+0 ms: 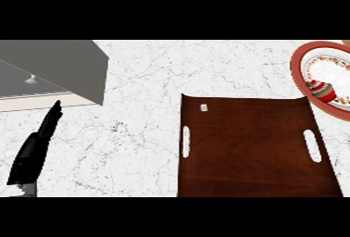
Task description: Pick the cupcake from the tray and place it in the plate
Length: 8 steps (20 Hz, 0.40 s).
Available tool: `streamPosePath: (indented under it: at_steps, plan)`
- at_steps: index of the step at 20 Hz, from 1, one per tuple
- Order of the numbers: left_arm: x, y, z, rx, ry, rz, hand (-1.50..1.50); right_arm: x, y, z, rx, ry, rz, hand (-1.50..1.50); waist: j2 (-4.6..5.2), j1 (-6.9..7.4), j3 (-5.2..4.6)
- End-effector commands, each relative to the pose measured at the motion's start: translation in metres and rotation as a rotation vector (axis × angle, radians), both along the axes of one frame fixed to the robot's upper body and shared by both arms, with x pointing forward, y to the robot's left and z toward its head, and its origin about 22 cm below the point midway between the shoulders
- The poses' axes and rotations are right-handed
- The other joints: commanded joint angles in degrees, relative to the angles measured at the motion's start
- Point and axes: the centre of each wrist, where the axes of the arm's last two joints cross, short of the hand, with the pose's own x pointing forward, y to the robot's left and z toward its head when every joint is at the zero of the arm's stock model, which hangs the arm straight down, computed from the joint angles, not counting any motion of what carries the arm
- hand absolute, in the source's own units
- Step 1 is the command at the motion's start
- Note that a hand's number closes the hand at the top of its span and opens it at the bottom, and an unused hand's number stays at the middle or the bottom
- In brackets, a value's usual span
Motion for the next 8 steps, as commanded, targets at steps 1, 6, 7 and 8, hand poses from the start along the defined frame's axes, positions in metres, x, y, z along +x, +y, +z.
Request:
streamPosePath:
  at_steps: [1, 6, 7, 8]
  plan:
    - [-0.005, 0.001, -0.002, 0.008, 0.001, -0.003, 0.0, -0.023, -0.015, -0.003, -0.031, -0.023, 0.004, -1.5, 0.11, 0.39, 0.15]
    - [0.0, 0.005, -0.002, -0.004, -0.003, 0.004, 0.0, -0.039, -0.029, 0.016, -0.019, -0.029, 0.022, -1.5, 0.01, -0.39, 0.08]
    - [0.008, 0.0, 0.01, 0.006, -0.018, -0.015, 0.0, -0.033, -0.024, 0.008, -0.033, -0.021, 0.013, -1.5, 0.13, 0.21, 0.23]
    - [0.0, -0.007, -0.006, -0.009, -0.001, 0.0, 0.0, -0.038, -0.027, 0.007, -0.034, -0.026, 0.015, -1.5, 0.23, -0.08, 0.21]
